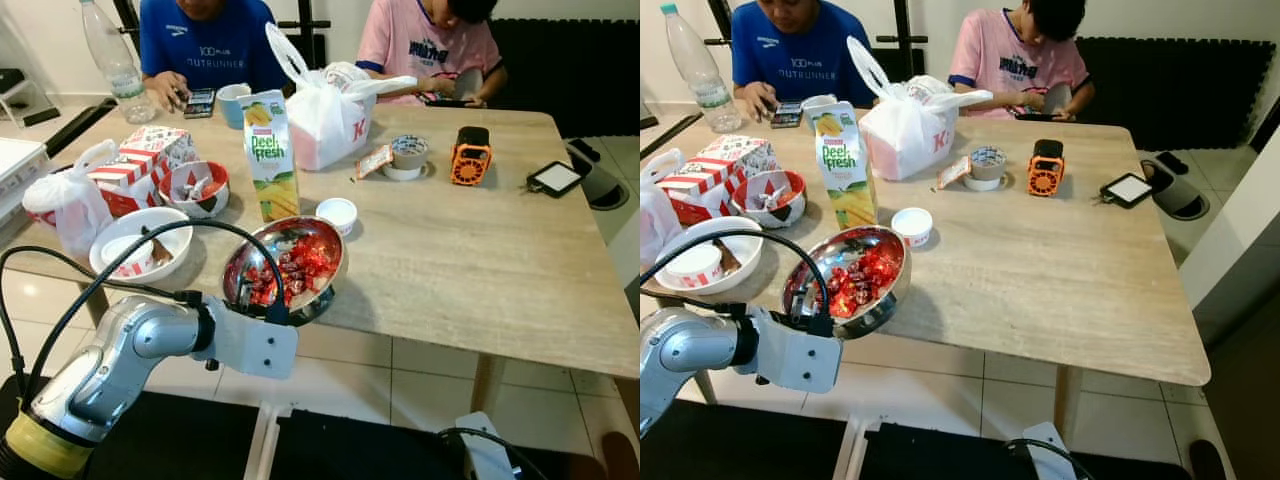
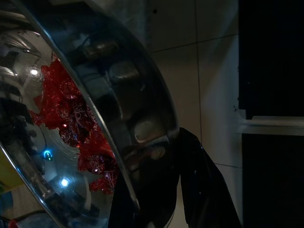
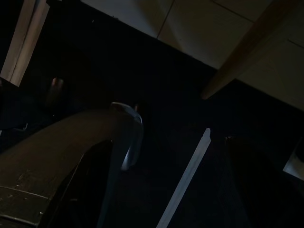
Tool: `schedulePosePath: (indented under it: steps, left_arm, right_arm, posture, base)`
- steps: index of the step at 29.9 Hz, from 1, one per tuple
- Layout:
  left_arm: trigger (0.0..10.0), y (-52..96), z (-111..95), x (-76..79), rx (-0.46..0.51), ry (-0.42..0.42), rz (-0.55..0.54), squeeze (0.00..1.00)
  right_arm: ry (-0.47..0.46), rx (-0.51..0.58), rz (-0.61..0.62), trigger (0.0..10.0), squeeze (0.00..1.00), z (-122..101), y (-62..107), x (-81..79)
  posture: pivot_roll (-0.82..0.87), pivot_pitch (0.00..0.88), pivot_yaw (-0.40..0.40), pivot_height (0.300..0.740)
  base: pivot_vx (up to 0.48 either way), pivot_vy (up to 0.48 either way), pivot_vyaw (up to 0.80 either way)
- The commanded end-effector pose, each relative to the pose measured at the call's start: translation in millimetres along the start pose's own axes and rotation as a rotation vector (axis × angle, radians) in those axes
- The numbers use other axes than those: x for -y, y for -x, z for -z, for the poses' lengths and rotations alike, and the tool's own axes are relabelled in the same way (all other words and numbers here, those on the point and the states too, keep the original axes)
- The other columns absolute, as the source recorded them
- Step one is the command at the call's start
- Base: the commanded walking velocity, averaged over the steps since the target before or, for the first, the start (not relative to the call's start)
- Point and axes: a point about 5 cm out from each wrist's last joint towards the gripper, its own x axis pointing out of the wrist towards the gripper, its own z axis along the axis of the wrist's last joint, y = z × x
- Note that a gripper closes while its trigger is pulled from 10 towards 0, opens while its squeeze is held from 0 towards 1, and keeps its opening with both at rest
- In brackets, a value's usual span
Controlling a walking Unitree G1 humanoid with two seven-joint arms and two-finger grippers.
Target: Restocking fridge
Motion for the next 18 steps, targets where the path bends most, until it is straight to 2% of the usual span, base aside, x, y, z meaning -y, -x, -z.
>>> schedulePosePath:
  steps: [1,12,18]
  left_arm:
    - [10.0,0.3,-1,1.9,-0.009,-0.019,0.006,0.00]
    - [10.0,-4.1,-4,7.6,0.006,-0.002,0.020,0.00]
    - [10.0,-11.1,-4,15.0,0.011,0.015,0.041,0.00]
  right_arm:
    - [0.004,-0.007,-0.010,10.0,0.00,2,-0.2,-3.3]
    - [0.014,-0.019,-0.008,10.0,0.00,7,0.8,-0.4]
    - [0.024,-0.019,-0.007,10.0,0.00,6,1.1,1.9]
  posture:
    - [0.06,0.000,0.033,0.740]
    - [0.06,0.000,0.022,0.740]
    - [0.06,0.000,0.015,0.740]
  base:
    - [-0.277,0.000,0.00]
    - [-0.297,0.000,0.00]
    - [-0.301,0.000,0.00]
